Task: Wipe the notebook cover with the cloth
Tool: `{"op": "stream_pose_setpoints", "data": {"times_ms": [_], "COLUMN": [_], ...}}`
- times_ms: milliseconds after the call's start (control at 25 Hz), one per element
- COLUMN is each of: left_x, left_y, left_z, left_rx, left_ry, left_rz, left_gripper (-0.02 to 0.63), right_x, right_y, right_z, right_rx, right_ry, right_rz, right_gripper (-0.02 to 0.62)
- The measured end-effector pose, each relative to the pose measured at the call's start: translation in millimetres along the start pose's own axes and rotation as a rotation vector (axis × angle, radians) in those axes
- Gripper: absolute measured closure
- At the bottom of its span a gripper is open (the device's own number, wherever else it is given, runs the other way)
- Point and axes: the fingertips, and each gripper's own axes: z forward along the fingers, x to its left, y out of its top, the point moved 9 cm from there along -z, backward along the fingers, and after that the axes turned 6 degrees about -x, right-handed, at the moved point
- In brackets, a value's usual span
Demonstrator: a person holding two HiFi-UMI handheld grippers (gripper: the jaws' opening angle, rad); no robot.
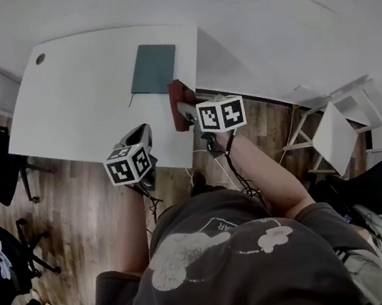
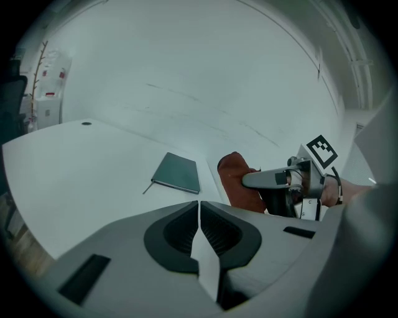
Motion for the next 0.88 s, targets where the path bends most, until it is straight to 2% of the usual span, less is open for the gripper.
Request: {"op": "stream_pose_setpoints", "data": {"times_ms": [440, 880], "left_x": [22.8, 22.4], "left_y": [-35.3, -84.3], "left_z": [-101.0, -180.9], "left_rx": [-0.014, -0.030], "left_ry": [-0.004, -0.038], "left_rz": [-0.015, -0.027], "left_gripper": [0.598, 0.598], "right_x": [86.3, 151.5], "right_y": [-68.5, -130.5], "right_z": [-14.5, -55.4], "right_rx": [0.005, -0.009], "right_ry": [-0.010, -0.035], "right_rz": [-0.022, -0.057], "right_gripper": [0.489, 0.491]}}
